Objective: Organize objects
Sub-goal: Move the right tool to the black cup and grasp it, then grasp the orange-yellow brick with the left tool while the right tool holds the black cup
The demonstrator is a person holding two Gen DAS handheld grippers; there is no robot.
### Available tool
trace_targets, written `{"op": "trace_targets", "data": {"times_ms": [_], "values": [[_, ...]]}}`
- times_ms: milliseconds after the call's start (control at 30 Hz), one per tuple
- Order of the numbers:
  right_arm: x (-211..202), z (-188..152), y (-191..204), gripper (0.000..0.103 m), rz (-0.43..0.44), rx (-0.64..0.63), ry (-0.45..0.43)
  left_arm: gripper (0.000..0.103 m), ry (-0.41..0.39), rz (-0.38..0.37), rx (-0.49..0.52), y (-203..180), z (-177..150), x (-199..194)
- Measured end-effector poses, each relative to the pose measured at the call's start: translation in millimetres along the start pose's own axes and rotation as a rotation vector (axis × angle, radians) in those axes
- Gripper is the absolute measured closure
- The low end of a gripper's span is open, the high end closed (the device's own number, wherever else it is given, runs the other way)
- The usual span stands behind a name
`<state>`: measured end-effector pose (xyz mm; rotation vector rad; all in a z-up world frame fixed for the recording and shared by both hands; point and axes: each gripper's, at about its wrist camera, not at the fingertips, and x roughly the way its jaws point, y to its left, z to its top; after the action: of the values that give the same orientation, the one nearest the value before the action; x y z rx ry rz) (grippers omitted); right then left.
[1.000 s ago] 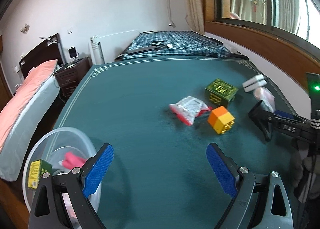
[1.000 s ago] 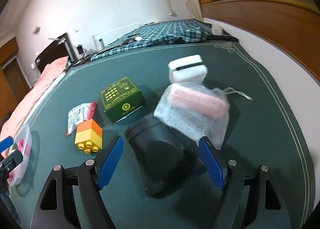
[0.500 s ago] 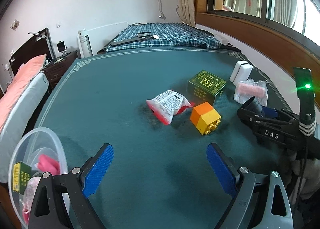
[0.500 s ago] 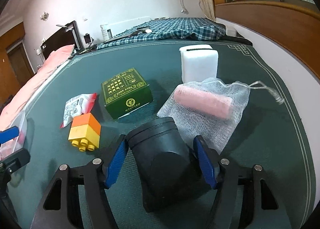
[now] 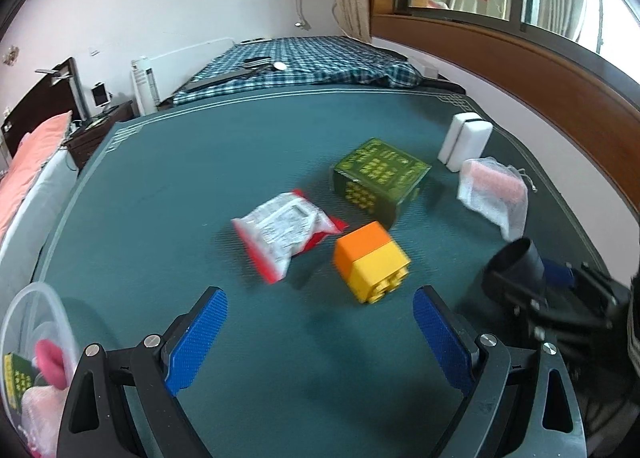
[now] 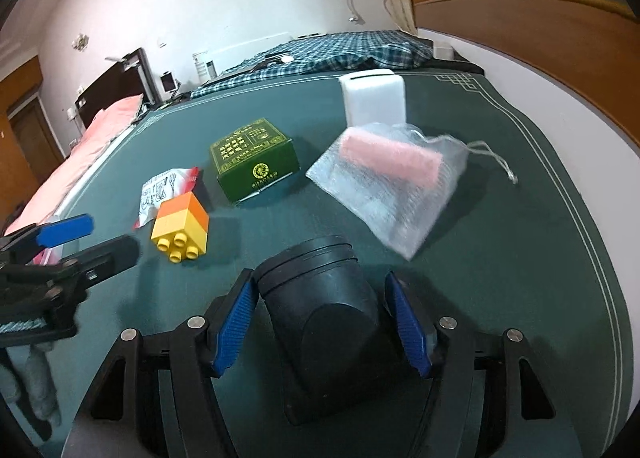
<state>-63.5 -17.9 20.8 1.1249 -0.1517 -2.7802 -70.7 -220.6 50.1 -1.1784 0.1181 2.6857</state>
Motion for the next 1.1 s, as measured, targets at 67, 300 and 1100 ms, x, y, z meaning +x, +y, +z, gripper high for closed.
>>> {"op": "trace_targets", "data": {"times_ms": [67,300,1100], "values": [[-1.2,-1.3,-0.6,0.036,-0.001,0.006,-0.004,0.006,0.008,-0.016,0.002,-5.4,2.9,7.3],[0.7,-2.1,-4.9,0.035,0.014,0.023,0.001,0.006,0.038,-0.035,-0.018,-12.5,14.8,32.6],[4.0,-2.5,-4.8,0.034,0.015,0.028,0.013,0.069,0.042,-0.017,-0.012,-8.3,6.7,43.4]]}}
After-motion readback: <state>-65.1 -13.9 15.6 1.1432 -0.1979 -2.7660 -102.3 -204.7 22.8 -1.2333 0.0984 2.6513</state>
